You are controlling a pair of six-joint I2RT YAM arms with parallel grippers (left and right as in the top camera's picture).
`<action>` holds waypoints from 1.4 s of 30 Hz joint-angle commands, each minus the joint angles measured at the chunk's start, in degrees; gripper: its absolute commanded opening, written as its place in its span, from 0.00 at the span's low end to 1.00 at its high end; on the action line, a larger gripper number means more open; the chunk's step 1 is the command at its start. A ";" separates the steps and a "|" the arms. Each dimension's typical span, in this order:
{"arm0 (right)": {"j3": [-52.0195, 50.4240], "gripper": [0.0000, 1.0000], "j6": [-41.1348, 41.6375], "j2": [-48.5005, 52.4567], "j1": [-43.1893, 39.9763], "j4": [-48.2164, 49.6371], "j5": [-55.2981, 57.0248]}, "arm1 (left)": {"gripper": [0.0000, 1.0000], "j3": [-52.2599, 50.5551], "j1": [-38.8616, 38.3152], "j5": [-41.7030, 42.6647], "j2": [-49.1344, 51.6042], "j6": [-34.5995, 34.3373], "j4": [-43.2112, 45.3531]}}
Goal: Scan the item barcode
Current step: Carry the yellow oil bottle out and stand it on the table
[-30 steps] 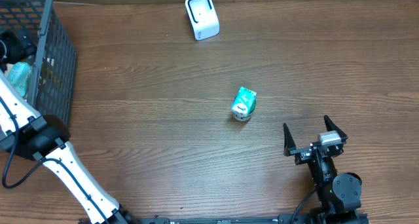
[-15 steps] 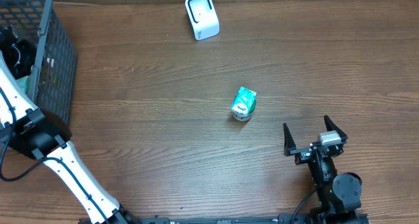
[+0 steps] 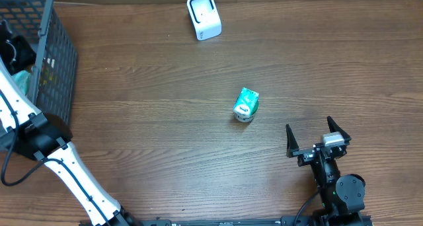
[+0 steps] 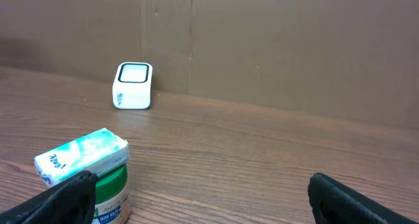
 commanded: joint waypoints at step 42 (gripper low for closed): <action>-0.61 1.00 -0.09 -0.42 0.26 0.28 0.13 | 0.40 -38.49 -53.72 -14.38 -35.47 -19.41 -0.13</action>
